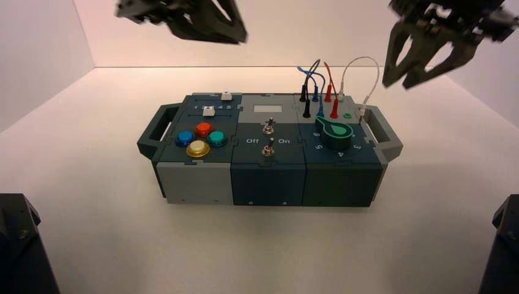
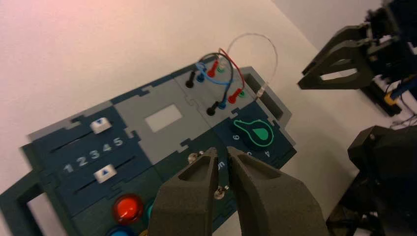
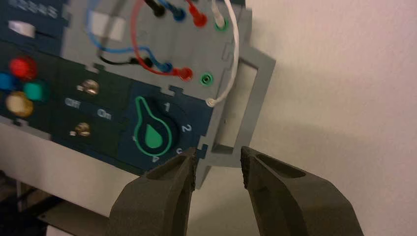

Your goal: Insert the white wire.

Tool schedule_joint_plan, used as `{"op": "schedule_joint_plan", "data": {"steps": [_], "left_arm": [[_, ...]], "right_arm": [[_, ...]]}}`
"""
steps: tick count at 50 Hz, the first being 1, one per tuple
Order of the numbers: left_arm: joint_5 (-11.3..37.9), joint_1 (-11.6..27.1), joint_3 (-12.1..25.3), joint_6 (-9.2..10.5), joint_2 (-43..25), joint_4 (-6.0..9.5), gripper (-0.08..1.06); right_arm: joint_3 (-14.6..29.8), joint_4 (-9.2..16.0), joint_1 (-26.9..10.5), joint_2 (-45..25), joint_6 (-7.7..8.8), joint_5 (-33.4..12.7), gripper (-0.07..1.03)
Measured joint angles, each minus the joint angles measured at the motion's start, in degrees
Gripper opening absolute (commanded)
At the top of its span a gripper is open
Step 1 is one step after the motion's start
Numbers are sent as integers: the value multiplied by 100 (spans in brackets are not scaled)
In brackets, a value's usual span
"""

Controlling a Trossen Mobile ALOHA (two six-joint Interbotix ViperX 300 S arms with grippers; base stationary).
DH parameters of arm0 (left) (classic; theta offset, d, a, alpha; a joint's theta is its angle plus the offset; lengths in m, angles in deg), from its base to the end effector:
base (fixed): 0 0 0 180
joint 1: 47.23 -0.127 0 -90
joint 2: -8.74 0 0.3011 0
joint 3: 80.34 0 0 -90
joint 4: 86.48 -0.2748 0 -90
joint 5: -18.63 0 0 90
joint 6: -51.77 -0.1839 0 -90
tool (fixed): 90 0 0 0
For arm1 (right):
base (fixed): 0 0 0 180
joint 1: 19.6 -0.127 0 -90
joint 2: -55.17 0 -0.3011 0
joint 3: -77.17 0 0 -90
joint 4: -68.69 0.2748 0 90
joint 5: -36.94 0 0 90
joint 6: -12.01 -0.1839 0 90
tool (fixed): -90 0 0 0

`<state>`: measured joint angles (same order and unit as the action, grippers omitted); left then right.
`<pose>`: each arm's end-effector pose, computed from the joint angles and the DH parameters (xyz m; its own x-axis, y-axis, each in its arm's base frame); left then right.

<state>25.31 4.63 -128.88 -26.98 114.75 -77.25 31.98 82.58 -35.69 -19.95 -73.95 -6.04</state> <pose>0.1772 -0.2312 0.1526 0.4644 -0.6216 -0.6309 0.6094 0.7412 -0.2817 0.1979 0.0884 0.1063 0.2406 0.2397 -0.9406 -0.2198 0.9573 0.1878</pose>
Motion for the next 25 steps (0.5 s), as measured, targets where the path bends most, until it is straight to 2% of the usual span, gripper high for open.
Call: {"op": "schedule_joint_plan", "data": {"steps": [7, 25], "left_arm": [[-53, 18, 158, -9, -281, 0, 12], [-62, 26, 193, -9, -308, 0, 12]], "right_arm": [[9, 0, -9, -281, 18, 26, 49], [141, 44, -70, -466, 26, 0, 49]]}}
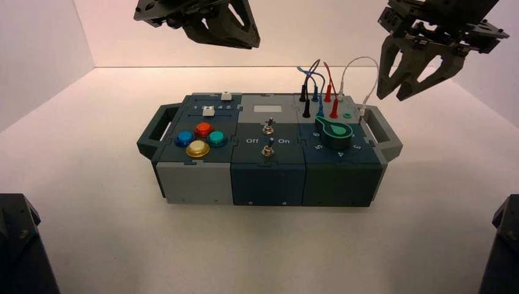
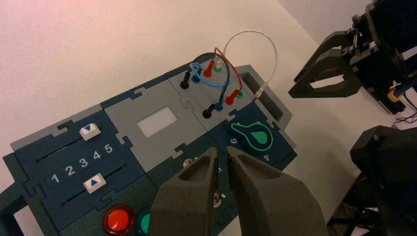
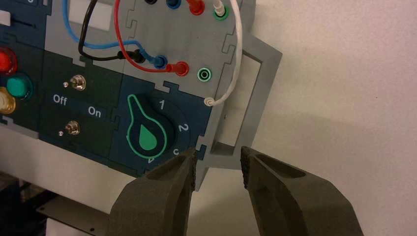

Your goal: Insert the white wire.

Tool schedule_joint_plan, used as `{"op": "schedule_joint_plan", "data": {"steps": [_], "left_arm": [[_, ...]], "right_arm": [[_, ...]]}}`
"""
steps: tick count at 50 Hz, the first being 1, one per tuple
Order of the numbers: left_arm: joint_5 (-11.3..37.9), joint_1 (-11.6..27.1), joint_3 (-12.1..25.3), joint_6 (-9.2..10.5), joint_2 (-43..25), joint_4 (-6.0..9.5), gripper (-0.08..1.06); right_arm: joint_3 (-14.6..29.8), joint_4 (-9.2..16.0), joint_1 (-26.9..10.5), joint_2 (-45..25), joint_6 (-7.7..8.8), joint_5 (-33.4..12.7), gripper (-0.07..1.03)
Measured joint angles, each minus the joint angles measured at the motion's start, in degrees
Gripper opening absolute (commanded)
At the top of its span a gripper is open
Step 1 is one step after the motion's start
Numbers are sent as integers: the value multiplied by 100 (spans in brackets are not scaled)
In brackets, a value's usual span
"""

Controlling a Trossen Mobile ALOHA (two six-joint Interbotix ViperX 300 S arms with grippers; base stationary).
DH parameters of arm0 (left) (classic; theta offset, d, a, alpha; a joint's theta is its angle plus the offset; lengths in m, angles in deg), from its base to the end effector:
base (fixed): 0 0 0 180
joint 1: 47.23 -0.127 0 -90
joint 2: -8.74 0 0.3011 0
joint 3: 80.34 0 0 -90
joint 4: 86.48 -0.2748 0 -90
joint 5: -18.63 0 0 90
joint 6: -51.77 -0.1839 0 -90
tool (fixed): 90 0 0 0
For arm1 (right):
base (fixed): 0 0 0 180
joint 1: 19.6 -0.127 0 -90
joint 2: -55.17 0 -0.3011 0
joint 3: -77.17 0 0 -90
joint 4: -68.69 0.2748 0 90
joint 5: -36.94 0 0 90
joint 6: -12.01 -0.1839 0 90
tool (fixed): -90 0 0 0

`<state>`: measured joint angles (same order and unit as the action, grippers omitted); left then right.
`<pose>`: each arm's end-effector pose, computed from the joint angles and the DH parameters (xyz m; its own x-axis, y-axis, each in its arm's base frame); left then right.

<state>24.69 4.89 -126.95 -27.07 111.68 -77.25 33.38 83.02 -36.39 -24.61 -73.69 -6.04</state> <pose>0.1835 -0.2409 0.1508 0.4593 -0.6180 -0.6380 0.6113 0.7411 -0.2777 0.2021 0.0934 0.0958 0.1852 0.2321 -0.9549 -0.2213 0.9566 0.1896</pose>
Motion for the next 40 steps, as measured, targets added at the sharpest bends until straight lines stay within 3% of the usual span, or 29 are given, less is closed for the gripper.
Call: {"op": "schedule_joint_plan", "data": {"steps": [40], "left_arm": [[-88, 0, -9, 0, 0, 0, 12]], "right_arm": [[519, 62, -158, -1107, 35, 158, 49]]}}
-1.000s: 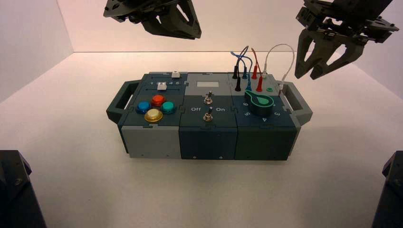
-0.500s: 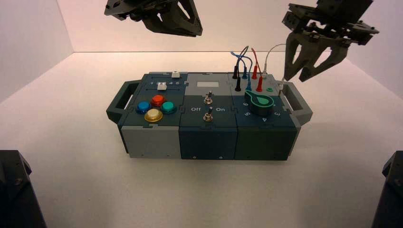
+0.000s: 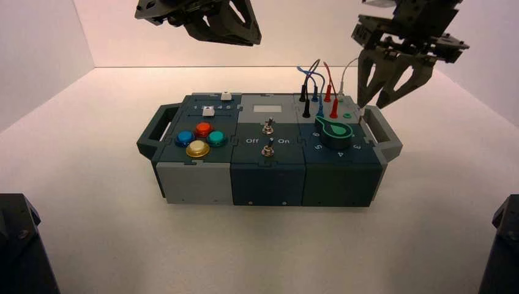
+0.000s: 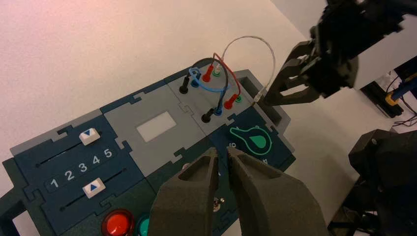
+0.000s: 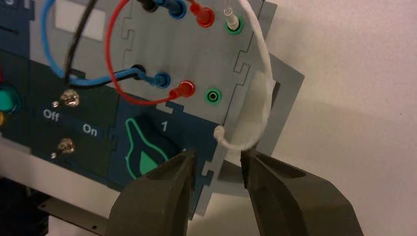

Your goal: Insert the white wire.

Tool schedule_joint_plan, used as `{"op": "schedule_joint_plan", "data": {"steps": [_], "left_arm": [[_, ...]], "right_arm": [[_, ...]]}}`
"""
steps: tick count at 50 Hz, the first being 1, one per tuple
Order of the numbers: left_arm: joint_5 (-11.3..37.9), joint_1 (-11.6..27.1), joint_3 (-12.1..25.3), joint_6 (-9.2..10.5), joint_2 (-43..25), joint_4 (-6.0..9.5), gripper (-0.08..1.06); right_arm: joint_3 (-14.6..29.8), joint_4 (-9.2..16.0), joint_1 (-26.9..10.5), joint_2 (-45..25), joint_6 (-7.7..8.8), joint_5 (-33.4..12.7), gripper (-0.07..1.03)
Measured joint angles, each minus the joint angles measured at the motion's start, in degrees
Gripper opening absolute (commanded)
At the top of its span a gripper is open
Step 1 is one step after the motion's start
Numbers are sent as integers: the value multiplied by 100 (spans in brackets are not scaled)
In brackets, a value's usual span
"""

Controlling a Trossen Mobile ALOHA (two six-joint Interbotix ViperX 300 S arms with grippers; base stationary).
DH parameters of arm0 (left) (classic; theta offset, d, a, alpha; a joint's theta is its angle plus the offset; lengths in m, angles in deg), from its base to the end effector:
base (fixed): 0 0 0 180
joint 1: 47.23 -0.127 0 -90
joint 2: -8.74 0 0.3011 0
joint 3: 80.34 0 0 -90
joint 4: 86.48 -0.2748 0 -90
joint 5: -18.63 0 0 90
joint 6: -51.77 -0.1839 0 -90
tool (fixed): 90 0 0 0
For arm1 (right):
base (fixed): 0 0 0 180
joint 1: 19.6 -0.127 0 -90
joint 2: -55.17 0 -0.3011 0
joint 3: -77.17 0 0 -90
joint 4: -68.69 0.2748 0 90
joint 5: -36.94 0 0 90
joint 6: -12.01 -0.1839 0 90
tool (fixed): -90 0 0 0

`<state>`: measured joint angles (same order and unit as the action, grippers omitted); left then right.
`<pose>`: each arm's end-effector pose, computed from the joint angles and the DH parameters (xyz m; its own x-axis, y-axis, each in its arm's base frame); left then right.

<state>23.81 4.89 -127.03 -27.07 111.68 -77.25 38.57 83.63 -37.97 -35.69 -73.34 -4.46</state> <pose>0.1847 -0.2418 0.1524 0.4666 -0.6234 -0.6274 0.6124 0.7395 -0.2793 0.2260 0.1081 0.0750 0.1105 0.2163 -0.9700 -0.2282 0.9555 0.1871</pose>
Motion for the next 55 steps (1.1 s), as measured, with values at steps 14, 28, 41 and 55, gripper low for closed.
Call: {"op": "schedule_joint_plan", "data": {"steps": [14, 28, 41, 55], "left_arm": [[-9, 0, 0, 0, 9, 0, 12], [-9, 0, 0, 0, 97, 0, 12], [-9, -9, 0, 0, 149, 0, 12], [-18, 0, 0, 0, 149, 0, 12]], "right_arm": [[229, 9, -9, -404, 35, 44, 49], [343, 9, -9, -571, 35, 35, 47], [343, 9, -9, -589, 35, 44, 39], [343, 9, -9, -721, 35, 70, 34]]}}
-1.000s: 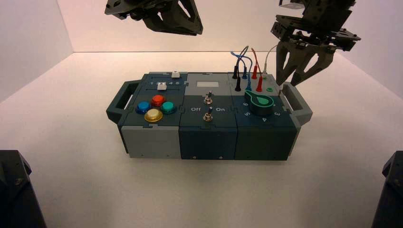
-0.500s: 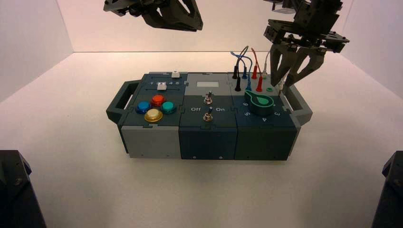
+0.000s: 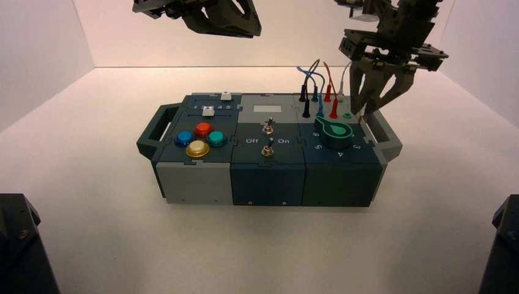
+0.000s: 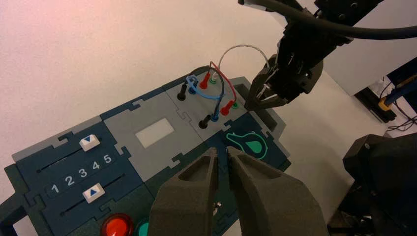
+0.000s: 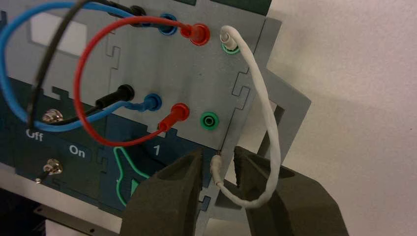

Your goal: Insert the white wire.

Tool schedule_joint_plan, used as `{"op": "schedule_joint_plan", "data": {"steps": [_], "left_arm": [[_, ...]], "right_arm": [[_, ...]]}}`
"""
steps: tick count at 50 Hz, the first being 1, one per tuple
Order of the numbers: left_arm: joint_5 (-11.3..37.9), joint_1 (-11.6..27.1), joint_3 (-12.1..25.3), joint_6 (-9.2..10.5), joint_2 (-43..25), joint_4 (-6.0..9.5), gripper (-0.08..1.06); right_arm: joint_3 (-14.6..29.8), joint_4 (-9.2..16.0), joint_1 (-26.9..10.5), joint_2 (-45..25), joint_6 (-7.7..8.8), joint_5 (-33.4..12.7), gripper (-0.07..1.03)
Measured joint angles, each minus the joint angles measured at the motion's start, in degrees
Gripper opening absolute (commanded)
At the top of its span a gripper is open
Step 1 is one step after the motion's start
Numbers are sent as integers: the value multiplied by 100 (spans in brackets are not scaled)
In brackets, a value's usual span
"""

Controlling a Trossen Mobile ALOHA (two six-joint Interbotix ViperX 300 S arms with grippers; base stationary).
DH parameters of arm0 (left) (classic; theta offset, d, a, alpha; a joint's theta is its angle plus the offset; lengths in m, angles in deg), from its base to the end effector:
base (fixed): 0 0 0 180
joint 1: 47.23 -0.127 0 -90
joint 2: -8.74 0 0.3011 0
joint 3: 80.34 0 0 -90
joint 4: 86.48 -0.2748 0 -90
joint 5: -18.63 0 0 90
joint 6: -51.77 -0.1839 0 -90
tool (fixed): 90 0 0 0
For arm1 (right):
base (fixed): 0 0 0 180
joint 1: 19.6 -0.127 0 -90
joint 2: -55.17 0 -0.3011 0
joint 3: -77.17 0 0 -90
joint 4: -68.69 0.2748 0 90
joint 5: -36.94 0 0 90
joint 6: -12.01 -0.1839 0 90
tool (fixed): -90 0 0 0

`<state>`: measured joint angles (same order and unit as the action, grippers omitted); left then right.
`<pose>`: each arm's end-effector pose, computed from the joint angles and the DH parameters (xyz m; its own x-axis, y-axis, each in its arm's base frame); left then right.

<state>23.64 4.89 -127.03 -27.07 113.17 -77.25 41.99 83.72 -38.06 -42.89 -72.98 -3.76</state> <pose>0.1845 -0.2414 0.1607 0.4779 -0.6372 -0.6046 0.6172 0.7334 -0.2850 0.2412 0.1133 0.0570 0.0611 0.1987 -0.9782 -0.2231 0.9579 0.1806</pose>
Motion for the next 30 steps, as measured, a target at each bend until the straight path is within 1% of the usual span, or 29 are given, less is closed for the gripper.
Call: {"op": "schedule_joint_plan", "data": {"steps": [4, 10, 15, 17, 18, 25, 30], "left_arm": [[0, 0, 0, 0, 0, 0, 12], [0, 0, 9, 0, 0, 0, 12], [0, 0, 0, 0, -9, 0, 12], [-9, 0, 0, 0, -9, 0, 12], [-18, 0, 0, 0, 0, 0, 12], [-35, 0, 0, 0, 0, 0, 12], [-53, 0, 0, 0, 0, 0, 12]], "right_arm": [[0, 0, 0, -44, 0, 9, 33], [0, 0, 0, -79, 0, 0, 25], [0, 0, 0, -79, 0, 9, 16], [0, 0, 0, -79, 0, 9, 10], [0, 0, 0, -79, 0, 9, 10], [0, 0, 0, -97, 0, 9, -2], [9, 0, 0, -114, 0, 9, -2]]}}
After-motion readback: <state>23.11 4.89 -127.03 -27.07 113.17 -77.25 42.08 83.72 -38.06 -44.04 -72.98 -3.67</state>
